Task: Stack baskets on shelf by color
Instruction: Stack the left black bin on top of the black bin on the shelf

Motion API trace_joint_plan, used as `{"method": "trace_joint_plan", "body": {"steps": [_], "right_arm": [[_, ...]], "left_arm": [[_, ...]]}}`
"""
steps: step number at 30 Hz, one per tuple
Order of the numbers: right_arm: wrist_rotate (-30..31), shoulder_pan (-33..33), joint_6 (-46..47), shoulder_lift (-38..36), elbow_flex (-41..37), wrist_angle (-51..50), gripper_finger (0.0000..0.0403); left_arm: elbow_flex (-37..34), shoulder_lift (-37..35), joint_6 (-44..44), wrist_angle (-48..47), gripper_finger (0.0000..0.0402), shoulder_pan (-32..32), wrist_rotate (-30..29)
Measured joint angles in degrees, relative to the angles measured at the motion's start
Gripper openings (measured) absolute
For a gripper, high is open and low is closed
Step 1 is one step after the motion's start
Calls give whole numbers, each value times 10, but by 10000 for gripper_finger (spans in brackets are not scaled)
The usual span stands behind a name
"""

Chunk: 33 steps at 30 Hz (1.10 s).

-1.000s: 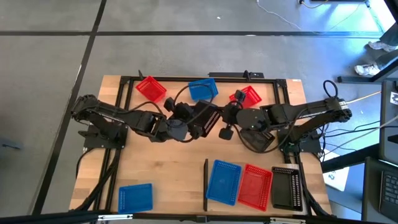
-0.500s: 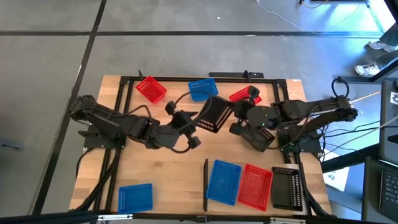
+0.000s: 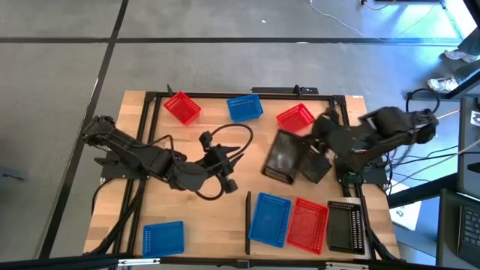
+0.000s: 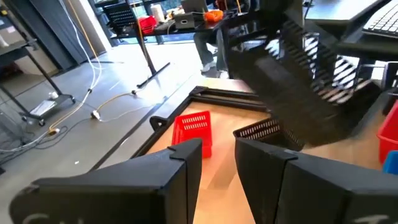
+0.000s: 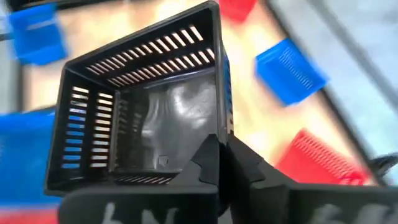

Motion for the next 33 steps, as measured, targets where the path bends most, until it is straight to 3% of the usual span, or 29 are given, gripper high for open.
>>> {"method": "trace_joint_plan", "body": {"steps": [8,14,17,25,33], "right_arm": [[-102,101,124,-1,88,-68,0],[-151,167,227,-22,90,-94,0],[-144,202,301,-46,74,-96,0],[-142,286,437,-70,27,-96,0],[-178,375,574,-70,-35,-94,0]], "left_arm": [[0,0,1,0,89,5,-1],[0,0,1,0,89,5,9],[0,-1,2,0,89,5,65],[-1,-26,-40,-2,89,26,295],[-1,-41,-44,-6,89,40,326]]}}
